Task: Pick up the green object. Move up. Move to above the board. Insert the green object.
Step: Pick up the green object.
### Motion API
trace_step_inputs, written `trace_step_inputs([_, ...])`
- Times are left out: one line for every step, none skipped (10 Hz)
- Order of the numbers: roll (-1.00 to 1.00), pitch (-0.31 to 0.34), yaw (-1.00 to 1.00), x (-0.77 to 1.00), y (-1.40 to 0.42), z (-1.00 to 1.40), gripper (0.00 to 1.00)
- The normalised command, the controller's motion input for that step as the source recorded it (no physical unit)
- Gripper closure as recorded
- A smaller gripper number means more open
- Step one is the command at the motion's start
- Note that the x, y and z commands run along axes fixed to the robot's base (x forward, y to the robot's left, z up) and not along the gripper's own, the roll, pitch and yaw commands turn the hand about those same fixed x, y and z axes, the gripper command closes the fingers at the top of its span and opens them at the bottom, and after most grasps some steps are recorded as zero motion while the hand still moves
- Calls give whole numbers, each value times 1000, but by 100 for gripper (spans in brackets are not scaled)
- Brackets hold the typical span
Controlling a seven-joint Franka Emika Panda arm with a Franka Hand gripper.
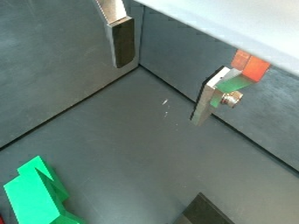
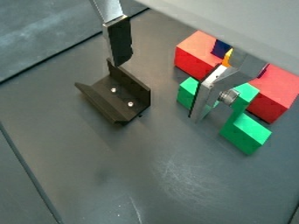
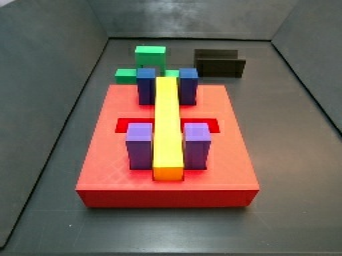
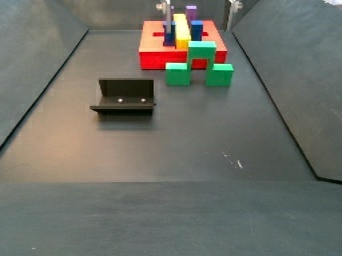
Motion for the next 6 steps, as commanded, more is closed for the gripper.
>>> trace_step_inputs([-17, -47, 0, -91, -380, -37, 0])
trace_step_inputs([0, -90, 0, -163, -700, -37, 0])
trace_step_inputs([0, -90, 91, -143, -880, -60, 0])
trace_step_inputs([-90, -100, 60, -146, -914, -51, 0])
trace_step_inputs([-143, -116, 20, -174, -877, -66, 0])
trace_step_inputs([-181, -147, 17, -183, -826, -137, 0])
